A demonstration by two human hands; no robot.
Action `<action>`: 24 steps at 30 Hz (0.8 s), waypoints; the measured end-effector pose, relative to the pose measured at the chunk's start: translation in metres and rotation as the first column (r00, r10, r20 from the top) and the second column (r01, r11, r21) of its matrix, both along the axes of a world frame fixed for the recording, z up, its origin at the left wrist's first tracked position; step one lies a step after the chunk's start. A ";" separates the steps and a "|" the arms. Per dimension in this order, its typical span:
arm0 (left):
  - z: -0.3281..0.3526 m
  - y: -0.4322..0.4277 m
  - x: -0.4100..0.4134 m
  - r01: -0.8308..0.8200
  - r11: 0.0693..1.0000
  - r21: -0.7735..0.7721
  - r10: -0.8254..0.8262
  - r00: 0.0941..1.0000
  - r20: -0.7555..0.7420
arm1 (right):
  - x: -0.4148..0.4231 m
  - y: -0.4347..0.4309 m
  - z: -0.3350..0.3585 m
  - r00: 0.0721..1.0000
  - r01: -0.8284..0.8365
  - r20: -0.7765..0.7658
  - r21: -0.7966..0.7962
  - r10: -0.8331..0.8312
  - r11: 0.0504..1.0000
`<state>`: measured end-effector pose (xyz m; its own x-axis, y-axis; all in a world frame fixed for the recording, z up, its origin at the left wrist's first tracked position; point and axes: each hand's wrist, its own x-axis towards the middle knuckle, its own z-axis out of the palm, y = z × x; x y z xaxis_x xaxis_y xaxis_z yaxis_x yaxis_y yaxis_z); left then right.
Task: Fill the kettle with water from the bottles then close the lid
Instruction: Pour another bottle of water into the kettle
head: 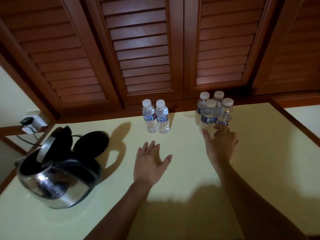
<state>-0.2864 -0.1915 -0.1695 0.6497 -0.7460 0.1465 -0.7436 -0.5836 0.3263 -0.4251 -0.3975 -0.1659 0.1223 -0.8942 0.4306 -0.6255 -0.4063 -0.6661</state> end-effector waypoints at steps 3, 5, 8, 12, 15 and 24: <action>0.001 0.009 0.012 0.005 0.995 0.096 -0.008 1.000 0.030 | -0.004 0.012 0.003 1.000 -0.023 -0.006 -0.059 0.023 0.998; 0.002 0.013 0.021 0.009 0.987 0.162 -0.013 1.000 0.028 | -0.005 0.022 0.003 0.996 -0.090 -0.033 -0.133 0.086 0.987; 0.003 0.017 0.032 -0.015 0.984 0.177 0.013 1.000 0.014 | 0.001 0.036 -0.001 0.965 -0.261 -0.073 -0.243 0.251 0.934; 0.003 0.015 0.038 -0.028 0.982 0.186 0.027 1.000 0.011 | 0.028 0.041 0.004 0.886 -0.456 0.006 -0.159 0.463 0.875; 0.004 0.014 0.040 -0.022 0.979 0.201 0.018 1.000 0.019 | 0.055 0.038 0.018 0.832 -0.552 0.042 -0.025 0.553 0.833; 0.006 0.011 0.043 -0.017 0.976 0.215 0.013 1.000 0.023 | 0.116 0.030 0.062 0.770 -0.638 0.105 0.154 0.629 0.755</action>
<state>-0.2431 -0.1806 -0.1633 0.6594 -0.7518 -0.0027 -0.7397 -0.6495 0.1758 -0.3089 -0.3678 -0.1042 0.6722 -0.6777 0.2982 -0.2342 -0.5767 -0.7827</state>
